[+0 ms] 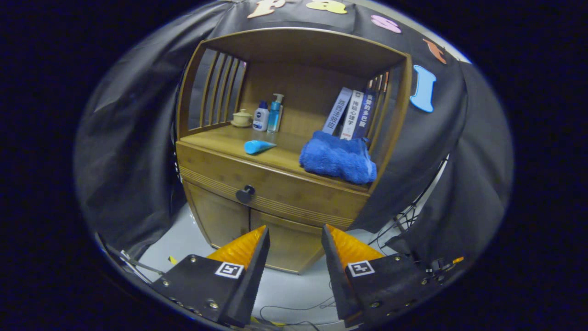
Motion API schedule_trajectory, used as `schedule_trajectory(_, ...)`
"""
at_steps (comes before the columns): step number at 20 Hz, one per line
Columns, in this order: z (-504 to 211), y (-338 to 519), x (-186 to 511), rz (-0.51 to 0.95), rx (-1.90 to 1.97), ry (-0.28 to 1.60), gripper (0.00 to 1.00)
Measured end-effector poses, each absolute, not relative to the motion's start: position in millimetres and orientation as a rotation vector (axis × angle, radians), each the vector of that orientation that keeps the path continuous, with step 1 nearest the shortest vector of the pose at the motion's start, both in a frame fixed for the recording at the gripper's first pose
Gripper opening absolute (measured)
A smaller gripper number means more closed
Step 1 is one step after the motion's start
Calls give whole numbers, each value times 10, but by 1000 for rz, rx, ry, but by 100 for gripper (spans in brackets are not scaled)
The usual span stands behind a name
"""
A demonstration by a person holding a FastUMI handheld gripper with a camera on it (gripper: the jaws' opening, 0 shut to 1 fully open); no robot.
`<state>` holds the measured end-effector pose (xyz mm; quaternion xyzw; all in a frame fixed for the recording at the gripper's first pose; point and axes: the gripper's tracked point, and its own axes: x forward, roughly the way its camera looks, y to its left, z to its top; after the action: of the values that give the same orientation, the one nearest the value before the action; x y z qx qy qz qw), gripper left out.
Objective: Pull open the drawer, take out the items inside it, and place them on the countertop above the cabinet.
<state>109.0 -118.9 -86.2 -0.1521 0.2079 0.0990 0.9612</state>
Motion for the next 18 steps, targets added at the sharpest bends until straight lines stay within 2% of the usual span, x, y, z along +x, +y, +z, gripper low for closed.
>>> schedule_trajectory(11, -1068, -2339, 1224, 99, -195, 286, 68)
schedule_trajectory(18, -1074, -2899, 1285, -56, -208, 161, 68)
